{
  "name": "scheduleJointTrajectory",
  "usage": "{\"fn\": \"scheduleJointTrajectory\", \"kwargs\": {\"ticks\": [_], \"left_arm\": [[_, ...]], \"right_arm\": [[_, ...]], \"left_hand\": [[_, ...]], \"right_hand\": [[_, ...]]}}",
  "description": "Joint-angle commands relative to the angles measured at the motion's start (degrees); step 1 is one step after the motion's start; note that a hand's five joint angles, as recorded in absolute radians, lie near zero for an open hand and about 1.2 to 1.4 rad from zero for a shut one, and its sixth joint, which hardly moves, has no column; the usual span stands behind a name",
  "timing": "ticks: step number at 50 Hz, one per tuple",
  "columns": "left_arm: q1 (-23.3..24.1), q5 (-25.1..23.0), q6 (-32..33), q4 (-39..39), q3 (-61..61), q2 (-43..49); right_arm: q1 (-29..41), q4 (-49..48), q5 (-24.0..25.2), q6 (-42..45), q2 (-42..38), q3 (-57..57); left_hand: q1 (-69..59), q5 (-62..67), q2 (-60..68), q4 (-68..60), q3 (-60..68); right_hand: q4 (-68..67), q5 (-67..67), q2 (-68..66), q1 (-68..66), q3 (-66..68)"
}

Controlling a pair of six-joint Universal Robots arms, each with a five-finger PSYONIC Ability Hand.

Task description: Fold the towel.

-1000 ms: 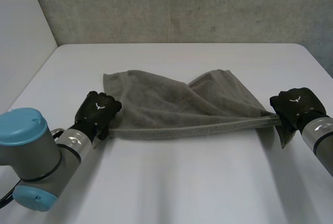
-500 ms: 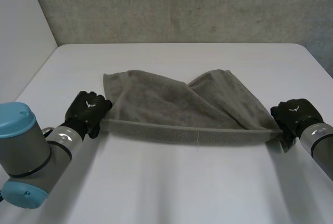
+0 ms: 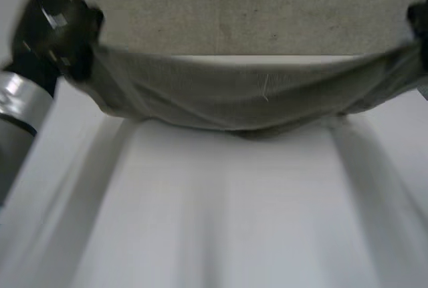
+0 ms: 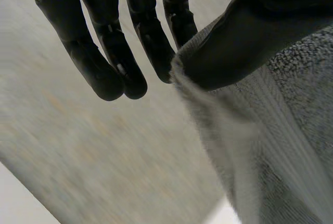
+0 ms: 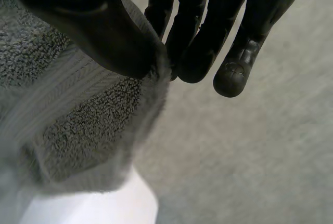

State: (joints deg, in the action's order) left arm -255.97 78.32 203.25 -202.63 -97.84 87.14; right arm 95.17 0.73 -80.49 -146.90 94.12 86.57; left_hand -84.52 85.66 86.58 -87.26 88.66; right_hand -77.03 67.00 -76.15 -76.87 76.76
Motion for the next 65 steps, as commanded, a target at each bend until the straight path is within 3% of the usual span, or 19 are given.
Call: {"fn": "scheduleJointTrajectory", "kwargs": {"ticks": [1, 10, 15, 18, 20, 25, 26, 28, 29, 31, 34, 37, 44, 49, 58, 65], "left_arm": [[-3.0, -0.5, -5.1, 13.5, 12.5, 0.6], [-3.0, -0.1, -3.3, 19.9, 18.7, 17.1], [-1.8, 0.5, 2.2, 20.1, 24.5, 29.4], [-1.1, 0.7, 4.0, 20.0, 26.7, 32.0], [0.3, 1.8, 6.7, 19.6, 31.9, 36.2], [0.9, 3.4, 7.5, 13.5, 39.9, 38.7], [0.9, 3.4, 7.5, 13.5, 39.9, 38.7], [1.0, 6.2, 6.7, 3.1, 41.8, 37.8], [1.0, 6.2, 6.7, 3.0, 41.9, 37.8], [2.1, 10.3, 4.0, -8.4, 41.0, 34.1], [2.0, 11.3, -0.5, -12.6, 39.8, 30.9], [1.2, 11.1, -3.1, -8.8, 39.6, 29.4], [1.2, 7.7, -4.8, 6.0, 33.4, 30.5], [1.1, 5.0, -4.4, 6.2, 22.6, 30.1], [1.2, 1.1, -2.9, 5.8, 6.5, 26.7], [-0.1, -1.4, 1.5, 5.4, -2.3, 19.3]], "right_arm": [[-0.6, 18.1, 3.5, 0.1, -5.1, -14.7], [2.0, 21.5, 2.2, 6.7, -16.1, -20.5], [6.5, 21.1, -1.4, 7.9, -26.8, -25.1], [7.8, 20.7, -2.5, 8.0, -29.6, -26.8], [9.8, 18.8, -4.9, 8.7, -35.3, -31.5], [12.1, 9.2, -6.9, 9.9, -40.0, -38.6], [12.1, 9.1, -6.9, 9.9, -40.0, -38.7], [12.7, -5.4, -7.8, 8.5, -39.5, -39.6], [12.7, -5.5, -7.8, 8.5, -39.5, -39.6], [12.4, -24.9, -9.9, 5.9, -34.4, -34.3], [12.4, -29.7, -10.0, 5.7, -28.0, -29.5], [12.1, -28.8, -9.9, 5.3, -27.3, -29.1], [12.1, -12.0, -7.1, 5.3, -29.2, -26.1], [11.5, -7.6, -3.3, 5.1, -30.0, -15.8], [11.4, -7.8, -2.9, 5.2, -28.7, -1.9], [7.9, -7.7, -1.8, 5.7, -17.6, 9.6]], "left_hand": [[4.5, -15.7, -6.6, 7.3, -8.7], [4.5, -15.7, -6.6, 7.3, -8.7], [4.5, -15.7, -6.6, 7.3, -8.7], [4.5, -15.7, -6.6, 7.3, -8.7], [4.5, -15.7, -6.6, 7.3, -8.7], [4.5, -15.7, -6.6, 7.3, -8.7], [4.5, -15.7, -6.6, 7.3, -8.7], [4.5, -15.7, -6.6, 7.3, -8.7], [4.5, -15.7, -6.6, 7.3, -8.7], [4.5, -15.7, -6.6, 7.3, -8.7], [4.5, -15.7, -6.6, 7.3, -8.7], [4.5, -15.7, -6.6, 7.3, -8.7], [4.5, -15.7, -6.6, 7.3, -8.7], [4.5, -15.7, -6.6, 7.3, -8.7], [4.5, -15.7, -6.6, 7.3, -8.7], [4.5, -15.7, -6.6, 7.3, -8.7]], "right_hand": [[-3.0, 3.0, -3.8, -3.1, 3.2], [-3.0, 3.0, -3.8, -3.1, 3.2], [-3.0, 3.0, -3.8, -3.1, 3.2], [-3.0, 3.0, -3.8, -3.1, 3.2], [-3.0, 3.0, -3.8, -3.1, 3.2], [-3.0, 3.0, -3.8, -3.1, 3.2], [-3.0, 3.0, -3.8, -3.1, 3.2], [-3.0, 3.0, -3.8, -3.1, 3.2], [-3.0, 3.0, -3.8, -3.1, 3.2], [-3.0, 3.0, -3.8, -3.1, 3.2], [-3.0, 3.0, -3.8, -3.1, 3.2], [-3.0, 3.0, -3.8, -3.1, 3.2], [-3.0, 3.0, -3.8, -3.1, 3.2], [-3.0, 3.0, -3.8, -3.1, 3.2], [-3.0, 3.0, -3.8, -3.1, 3.2], [-3.0, 3.0, -3.8, -3.1, 3.2]]}}
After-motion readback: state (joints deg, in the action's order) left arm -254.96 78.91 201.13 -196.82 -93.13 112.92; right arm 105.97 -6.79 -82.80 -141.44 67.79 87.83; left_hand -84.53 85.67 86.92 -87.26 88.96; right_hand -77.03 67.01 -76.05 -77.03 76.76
